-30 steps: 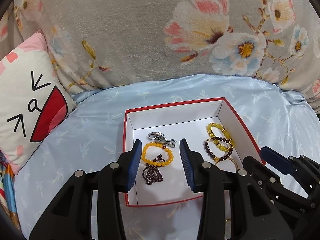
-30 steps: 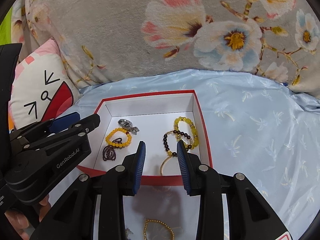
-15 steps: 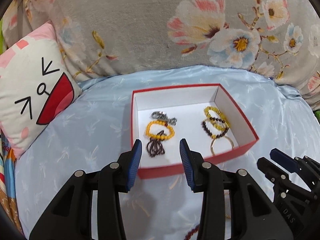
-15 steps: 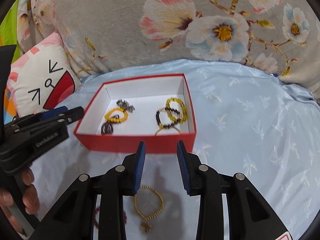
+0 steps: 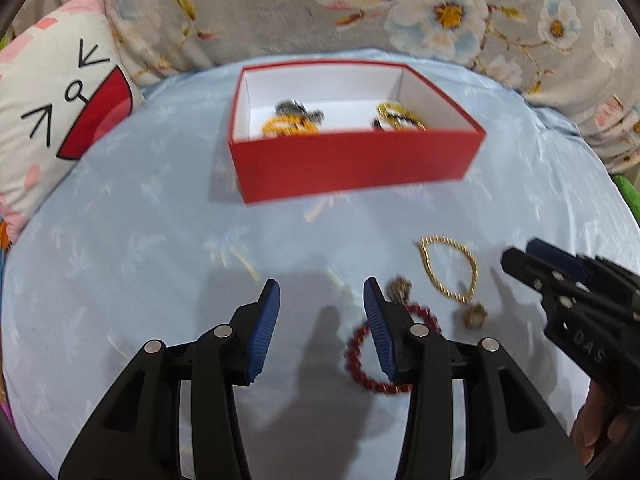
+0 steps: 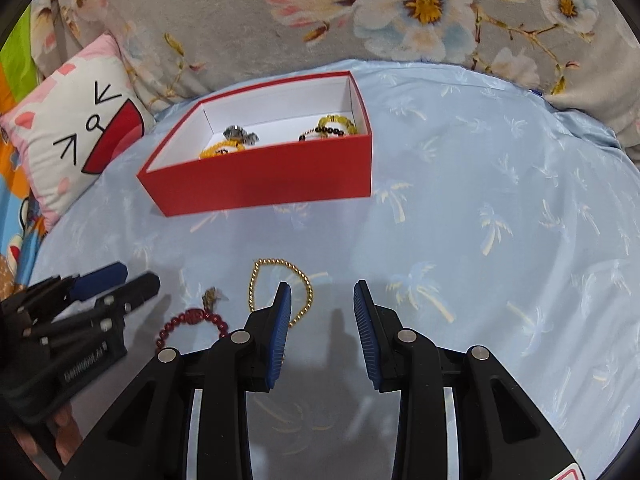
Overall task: Organize jewelry
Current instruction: 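Withdraw both open tools from the box toward the red bead and gold chain bracelets, then grasp the red bead bracelet with left tool while right grasps the gold chain bracelet, then carry red bead and gold chain bracelets into the red box and open both tools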
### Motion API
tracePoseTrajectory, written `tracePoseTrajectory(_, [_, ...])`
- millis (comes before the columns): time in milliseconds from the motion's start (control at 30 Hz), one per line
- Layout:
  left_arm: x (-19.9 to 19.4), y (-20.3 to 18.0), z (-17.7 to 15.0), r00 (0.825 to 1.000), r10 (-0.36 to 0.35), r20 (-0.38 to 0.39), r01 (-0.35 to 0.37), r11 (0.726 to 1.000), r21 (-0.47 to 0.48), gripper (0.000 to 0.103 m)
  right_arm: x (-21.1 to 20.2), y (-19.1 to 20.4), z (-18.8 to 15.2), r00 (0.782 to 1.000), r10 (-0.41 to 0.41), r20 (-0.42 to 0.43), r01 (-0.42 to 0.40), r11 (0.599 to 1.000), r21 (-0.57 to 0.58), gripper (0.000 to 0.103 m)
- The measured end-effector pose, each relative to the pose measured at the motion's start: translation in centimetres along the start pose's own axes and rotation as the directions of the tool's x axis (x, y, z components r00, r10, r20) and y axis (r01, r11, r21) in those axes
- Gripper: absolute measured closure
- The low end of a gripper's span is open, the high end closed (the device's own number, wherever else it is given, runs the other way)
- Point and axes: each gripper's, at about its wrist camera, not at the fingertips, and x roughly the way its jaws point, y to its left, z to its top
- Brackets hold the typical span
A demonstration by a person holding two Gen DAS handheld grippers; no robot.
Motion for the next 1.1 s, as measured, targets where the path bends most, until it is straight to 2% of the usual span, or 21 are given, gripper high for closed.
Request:
tracePoseTrajectory(200, [1.2,-0.8,-1.4,0.999,-0.001,-0.037,0.001,1.0,0.013,0.061,1.8,0.8,-0.4,1.0,-0.002,-0.027,0.002,1.0,-0.016,0.072])
tracePoseTrajectory(400, [1.5,-0.9,-1.6,1.0,0.012,-0.023,-0.011,1.0,0.017,0.062,3.1,1.4,-0.3,0.999,-0.006,-0.04,0.005,1.0,-0.028,0.076])
tracePoseTrajectory(500, [1.4,-0.9,-1.7,1.0,0.013,-0.016,-0.013,1.0,0.02,0.066,3.6,1.6,-0.4,0.999,-0.008,-0.047,0.007,1.0,-0.029,0.083])
tracePoseTrajectory(567, [1.5,-0.7,-1.7,1.0,0.006,-0.014,-0.006,1.0,0.019,0.075,3.8,1.6,-0.4,0.999,-0.011,-0.044,0.01,1.0,-0.028,0.084])
tracePoseTrajectory(700, [1.4,0.0,-1.6,1.0,-0.019,-0.012,0.019,1.0,-0.004,0.082,4.0,1.5,-0.2,0.999,-0.017,-0.042,0.016,1.0,-0.026,0.089])
tracePoseTrajectory(767, [1.4,0.2,-1.6,0.999,-0.032,-0.012,0.032,0.999,-0.009,0.093,4.0,1.5,-0.2,0.999,-0.015,-0.042,0.014,1.0,-0.024,0.093])
tracePoseTrajectory(867, [1.4,0.4,-1.6,0.999,-0.052,-0.014,0.052,0.999,-0.014,0.094,4.0,1.5,-0.3,0.999,-0.002,-0.045,0.002,1.0,-0.015,0.099])
tracePoseTrajectory(1100, [1.2,0.8,-1.5,0.996,-0.081,-0.027,0.081,0.996,-0.032,0.096,3.6,1.3,-0.3,0.999,0.018,-0.046,-0.017,1.0,0.011,0.099])
